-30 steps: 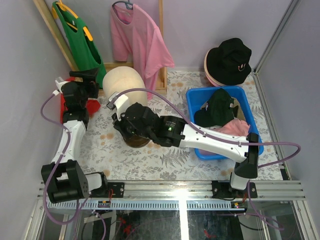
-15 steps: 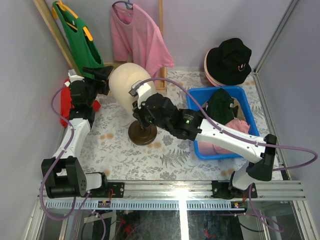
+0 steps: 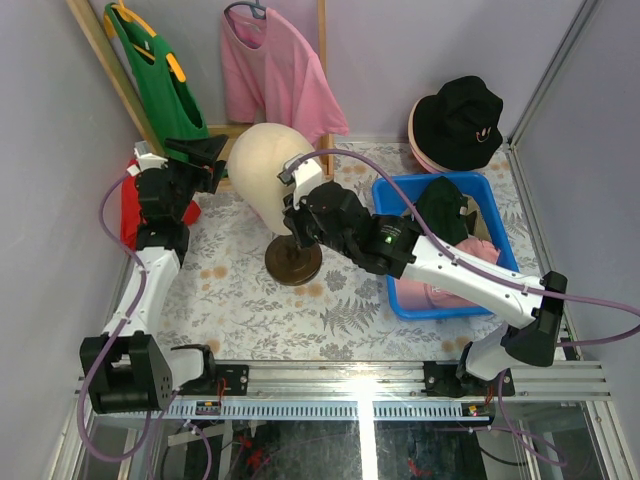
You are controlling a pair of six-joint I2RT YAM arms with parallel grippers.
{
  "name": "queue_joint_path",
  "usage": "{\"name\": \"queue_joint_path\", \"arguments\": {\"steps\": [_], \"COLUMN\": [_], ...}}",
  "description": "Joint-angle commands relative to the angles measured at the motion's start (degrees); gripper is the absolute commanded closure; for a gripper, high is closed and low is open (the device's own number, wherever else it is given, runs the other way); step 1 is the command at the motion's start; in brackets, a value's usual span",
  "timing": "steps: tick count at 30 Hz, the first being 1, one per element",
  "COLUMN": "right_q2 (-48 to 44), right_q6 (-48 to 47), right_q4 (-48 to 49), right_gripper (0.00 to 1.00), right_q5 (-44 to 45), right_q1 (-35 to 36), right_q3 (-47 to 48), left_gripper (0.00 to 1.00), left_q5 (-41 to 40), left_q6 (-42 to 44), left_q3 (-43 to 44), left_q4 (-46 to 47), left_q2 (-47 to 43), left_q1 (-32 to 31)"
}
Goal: Stack the hats
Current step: Move the hat stand to the center of the board.
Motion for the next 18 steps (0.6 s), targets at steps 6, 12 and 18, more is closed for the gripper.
{"name": "queue_joint_path", "arguments": {"steps": [6, 12, 18], "right_q2": [-2.9, -3.4, -5.2], "right_q6": [0.8, 1.6, 3.7], "right_q4": [2.0, 0.8, -1.9], "right_gripper": [1.0, 1.0, 1.0], "right_q5": [4.3, 4.7, 3.9], "right_q1": [-1.7, -1.7, -1.6], "right_q3": [-0.4, -0.5, -1.0], "left_gripper": [0.16, 0.17, 0.17], "left_q5": [1.0, 0.1, -4.0], "left_q6": [2.3, 2.0, 1.2], "left_q3": [-1.4, -1.8, -1.5], "left_q4": [-2.3, -3.7, -8.8], "left_q2": [-4.7, -6.8, -9.4], "left_q1": [-0.5, -0.5, -0.7]}}
